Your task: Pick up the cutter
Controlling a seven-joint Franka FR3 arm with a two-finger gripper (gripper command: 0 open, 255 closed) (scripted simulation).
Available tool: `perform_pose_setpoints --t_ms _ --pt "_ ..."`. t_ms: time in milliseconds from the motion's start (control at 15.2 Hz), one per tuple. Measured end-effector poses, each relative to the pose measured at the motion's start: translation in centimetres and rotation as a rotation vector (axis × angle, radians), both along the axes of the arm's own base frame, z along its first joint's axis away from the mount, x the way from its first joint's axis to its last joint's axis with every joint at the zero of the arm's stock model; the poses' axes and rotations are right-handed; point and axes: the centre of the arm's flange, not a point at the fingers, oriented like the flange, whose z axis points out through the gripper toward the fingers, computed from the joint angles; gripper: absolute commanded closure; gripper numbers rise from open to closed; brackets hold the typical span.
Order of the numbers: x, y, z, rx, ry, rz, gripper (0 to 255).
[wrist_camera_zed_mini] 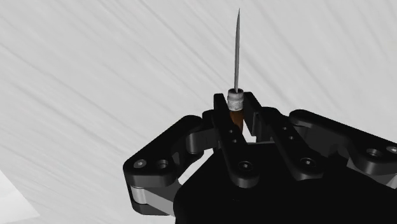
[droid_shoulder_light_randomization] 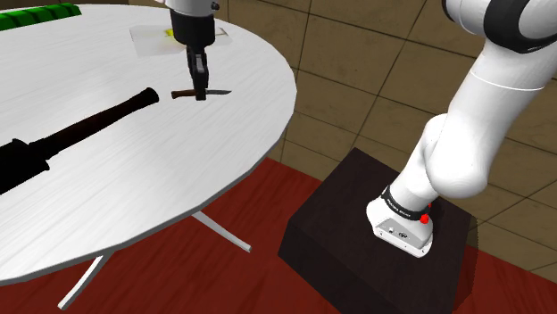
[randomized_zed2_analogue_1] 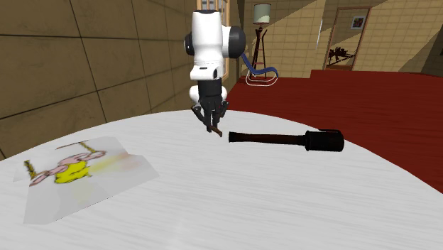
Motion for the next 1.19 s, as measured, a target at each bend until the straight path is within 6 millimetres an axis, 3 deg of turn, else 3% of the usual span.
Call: perform_pose_setpoints --t_ms 462,1188 --pt "0.2 -0.2 0.4 -0.003 0.004 -0.003 255" --pt "0.3 -0.3 5.9 -0.005 0.006 -0.004 255"
